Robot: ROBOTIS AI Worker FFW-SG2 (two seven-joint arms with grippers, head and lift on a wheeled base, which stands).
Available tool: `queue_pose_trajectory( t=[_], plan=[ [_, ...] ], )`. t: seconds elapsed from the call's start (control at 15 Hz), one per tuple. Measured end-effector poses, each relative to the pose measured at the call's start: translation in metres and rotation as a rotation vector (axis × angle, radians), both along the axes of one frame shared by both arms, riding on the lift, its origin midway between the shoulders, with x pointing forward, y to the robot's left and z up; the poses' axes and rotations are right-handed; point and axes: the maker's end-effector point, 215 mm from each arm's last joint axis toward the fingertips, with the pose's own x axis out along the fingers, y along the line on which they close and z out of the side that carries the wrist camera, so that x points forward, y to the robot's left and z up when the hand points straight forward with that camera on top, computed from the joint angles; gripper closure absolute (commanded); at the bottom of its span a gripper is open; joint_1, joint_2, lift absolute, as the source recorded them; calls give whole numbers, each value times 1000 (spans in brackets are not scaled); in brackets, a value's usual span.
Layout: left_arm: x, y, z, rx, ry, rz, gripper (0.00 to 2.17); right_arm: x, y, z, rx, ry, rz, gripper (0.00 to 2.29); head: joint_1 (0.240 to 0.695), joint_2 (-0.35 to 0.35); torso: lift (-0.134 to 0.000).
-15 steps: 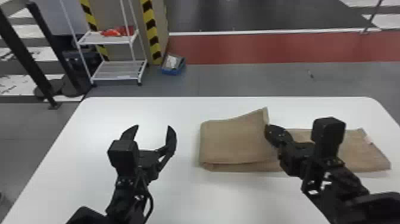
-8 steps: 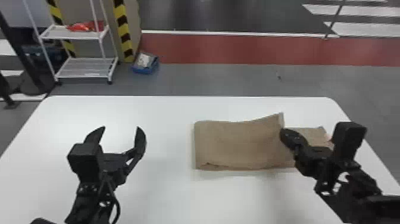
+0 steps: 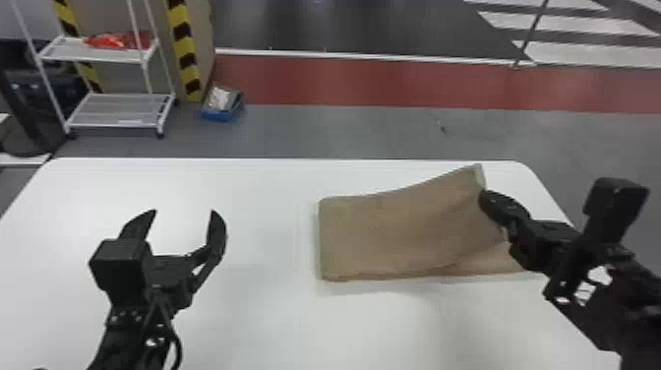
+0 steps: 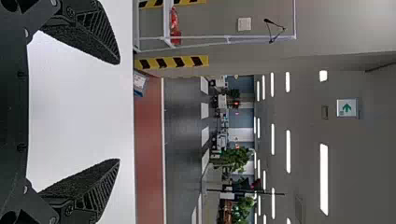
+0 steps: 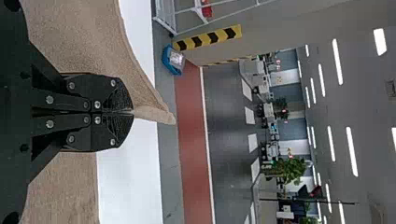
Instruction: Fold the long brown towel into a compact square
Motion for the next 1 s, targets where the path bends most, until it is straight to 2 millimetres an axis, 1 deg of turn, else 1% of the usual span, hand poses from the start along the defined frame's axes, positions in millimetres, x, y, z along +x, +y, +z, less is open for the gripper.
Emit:
queue_pose_trajectory(
  t=[0.07,0.13,0.2,0.27,0.33,0.4,0.47,0.53,0.67,0.73,0.8,0.87,0.93,1.0],
  plan=[
    [-1,1,1,0,-2,1,151,-5,-13,-5,12,21,-2,1301,695,-142,-125],
    [-1,1,2,0,-3,2,151,-10,-23,-19,22,51,-8,1301,695,-154,-125],
    [-2,0,2,1,-2,0,151,-13,-29,-35,24,78,-10,1301,695,-171,-125],
    [-2,-2,1,0,-2,-3,151,-13,-32,-53,21,102,-9,1301,695,-176,-125],
    [-3,-3,1,-1,-2,-6,151,-12,-32,-63,14,113,-7,1301,695,-178,-125],
    [-4,-5,0,0,-1,-8,151,-11,-32,-70,7,117,-6,1301,695,-180,-125],
    [-4,-5,-1,1,1,-8,151,-10,-33,-68,6,107,-4,1301,695,-182,-125],
    [-5,-5,-2,3,3,-8,151,-10,-34,-63,7,92,-5,1301,695,-183,-125],
    [-7,-3,-5,8,10,-5,151,-6,-40,-35,10,35,-11,1301,695,-186,-125],
    [-7,-2,-6,10,14,-4,151,-6,-46,-20,10,6,-21,1301,695,-189,-125],
    [-7,-1,-7,11,15,-3,151,-6,-55,-10,11,-11,-33,1301,695,-195,-125],
    [-8,0,-7,11,16,0,151,-7,-66,-5,10,-17,-49,1301,695,-212,-125],
    [-9,3,-9,12,19,5,151,-8,-75,-11,11,-4,-51,1301,695,-219,-125],
    [-11,5,-11,13,24,8,151,-8,-77,-23,13,16,-39,1301,695,-220,-125]
  ],
)
